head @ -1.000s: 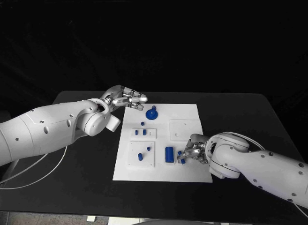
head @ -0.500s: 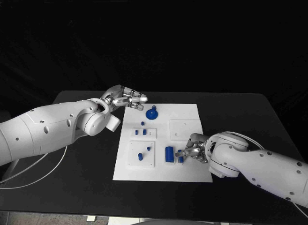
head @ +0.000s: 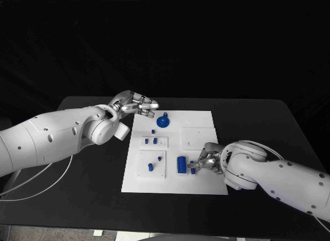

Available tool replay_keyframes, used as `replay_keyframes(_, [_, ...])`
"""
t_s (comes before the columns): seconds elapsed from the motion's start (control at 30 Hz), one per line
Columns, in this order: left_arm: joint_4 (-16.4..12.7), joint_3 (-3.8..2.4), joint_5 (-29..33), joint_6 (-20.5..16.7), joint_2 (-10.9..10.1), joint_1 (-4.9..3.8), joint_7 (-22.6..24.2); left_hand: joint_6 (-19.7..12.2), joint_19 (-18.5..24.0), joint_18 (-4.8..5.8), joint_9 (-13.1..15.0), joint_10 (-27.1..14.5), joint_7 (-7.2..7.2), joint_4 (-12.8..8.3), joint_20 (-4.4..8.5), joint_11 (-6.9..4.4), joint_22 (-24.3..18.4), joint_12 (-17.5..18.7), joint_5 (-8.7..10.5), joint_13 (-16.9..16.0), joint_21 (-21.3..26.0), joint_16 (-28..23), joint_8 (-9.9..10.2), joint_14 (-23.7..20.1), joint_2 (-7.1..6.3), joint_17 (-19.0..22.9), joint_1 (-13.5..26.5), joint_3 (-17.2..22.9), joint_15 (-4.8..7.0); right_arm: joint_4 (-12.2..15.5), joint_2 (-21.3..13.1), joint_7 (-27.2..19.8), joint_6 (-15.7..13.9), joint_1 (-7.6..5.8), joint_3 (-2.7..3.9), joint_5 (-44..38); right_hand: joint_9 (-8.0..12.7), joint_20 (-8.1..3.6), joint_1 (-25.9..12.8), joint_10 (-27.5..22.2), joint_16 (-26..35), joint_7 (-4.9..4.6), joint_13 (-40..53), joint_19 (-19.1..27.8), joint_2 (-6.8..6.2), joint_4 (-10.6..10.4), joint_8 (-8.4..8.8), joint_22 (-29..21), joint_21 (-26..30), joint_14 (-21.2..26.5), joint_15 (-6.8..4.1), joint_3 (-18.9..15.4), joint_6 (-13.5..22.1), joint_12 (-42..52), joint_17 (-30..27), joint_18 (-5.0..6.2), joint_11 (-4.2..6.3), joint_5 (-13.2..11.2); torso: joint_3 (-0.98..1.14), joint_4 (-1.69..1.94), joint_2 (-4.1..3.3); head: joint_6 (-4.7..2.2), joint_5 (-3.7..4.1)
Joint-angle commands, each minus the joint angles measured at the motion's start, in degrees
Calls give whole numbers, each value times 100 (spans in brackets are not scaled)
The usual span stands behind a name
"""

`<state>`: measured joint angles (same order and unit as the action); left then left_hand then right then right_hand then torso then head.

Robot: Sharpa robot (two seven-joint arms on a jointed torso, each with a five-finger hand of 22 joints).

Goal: Assemble the parts on the task board

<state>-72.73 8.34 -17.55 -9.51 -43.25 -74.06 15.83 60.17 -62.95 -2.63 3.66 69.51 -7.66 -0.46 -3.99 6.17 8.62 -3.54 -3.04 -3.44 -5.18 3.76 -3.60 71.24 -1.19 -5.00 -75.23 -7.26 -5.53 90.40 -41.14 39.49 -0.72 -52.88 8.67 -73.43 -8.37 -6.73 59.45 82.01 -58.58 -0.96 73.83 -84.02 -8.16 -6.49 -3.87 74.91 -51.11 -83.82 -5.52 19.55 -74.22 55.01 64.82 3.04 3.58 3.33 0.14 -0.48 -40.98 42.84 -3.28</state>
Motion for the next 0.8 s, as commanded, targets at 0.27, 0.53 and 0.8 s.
replay_keyframes(0.27, [-13,-3,-29,71,6,-3,21,-42,-1,12,9,-44,-10,5,-49,-8,-14,12,6,-4,-13,-15,-10,-32,59,-7,-11,-2,9,-32,-33,-164,22,10,-7,8,0,-31,268,7,6,-6,-6,-232,185,450,20,629,51,3,-25,13,4,-10,-14,-80,-21,-21,2,2,-1,2,-1])
replay_keyframes(0.53, [-10,-3,-32,65,6,-3,18,-42,-1,12,9,-44,-10,5,-49,-8,-14,12,6,-4,-13,-15,-10,-32,59,-7,-11,-2,9,-93,-52,-222,37,14,-8,-23,61,-66,695,5,21,17,8,-224,602,1198,19,629,63,3,-47,-394,-1,-38,10,-104,1,-56,3,-9,2,8,4])
replay_keyframes(0.8, [-6,-3,-34,62,9,-3,13,-41,-1,11,9,-43,-9,-1,-49,-9,-19,13,6,-4,-16,-15,-10,-32,74,-7,-21,-2,10,-154,-44,-265,-21,23,-8,-92,135,-68,586,19,51,25,35,-225,866,1499,19,629,65,-4,-45,-739,-6,-55,35,-109,-3,-56,4,-3,1,-3,16])
